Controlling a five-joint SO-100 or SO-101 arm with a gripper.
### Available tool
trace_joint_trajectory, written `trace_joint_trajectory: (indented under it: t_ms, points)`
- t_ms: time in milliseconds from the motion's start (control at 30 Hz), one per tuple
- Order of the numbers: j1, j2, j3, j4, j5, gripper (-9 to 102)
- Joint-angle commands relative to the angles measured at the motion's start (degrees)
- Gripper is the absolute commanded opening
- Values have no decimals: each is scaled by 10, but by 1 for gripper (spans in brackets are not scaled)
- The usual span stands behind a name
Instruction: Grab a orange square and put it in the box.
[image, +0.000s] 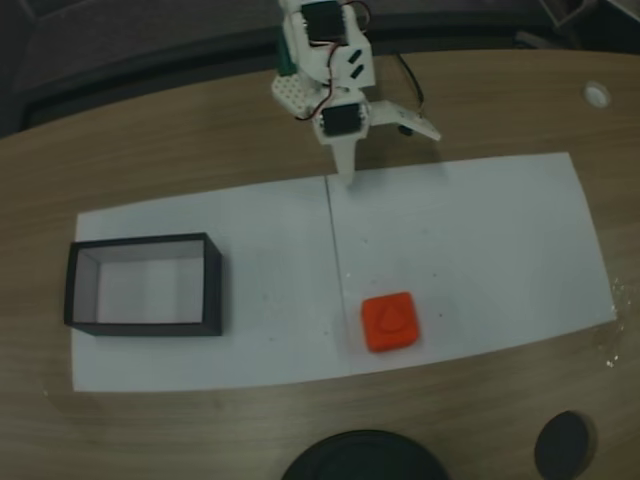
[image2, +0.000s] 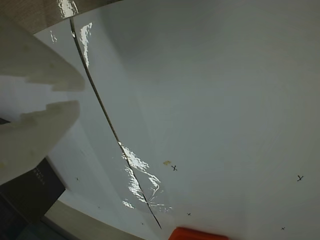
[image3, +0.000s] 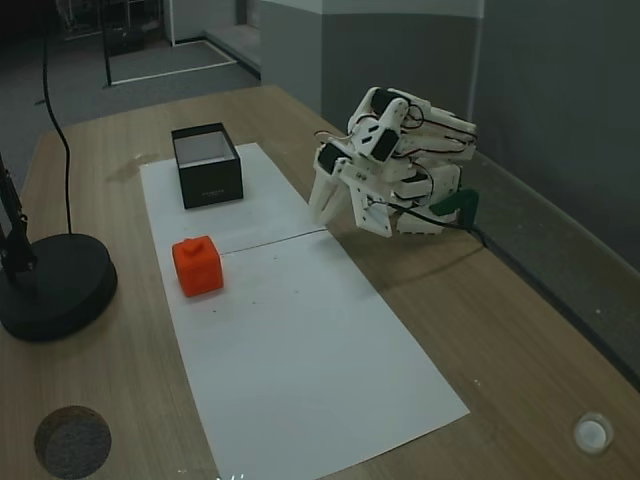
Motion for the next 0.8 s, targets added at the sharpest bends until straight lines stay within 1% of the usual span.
trace_joint_trajectory:
  t_ms: [0, 467, 533, 600, 667, 767]
  points:
    - [-4, 5, -33, 4, 2, 0]
    - [-4, 5, -32, 1, 3, 0]
    - [-13, 6, -33, -30, -2, 0]
    - [-14, 6, -37, -80, -2, 4]
    - [-17, 6, -46, -137, -3, 10]
    - [-40, -4, -87, -177, 2, 18]
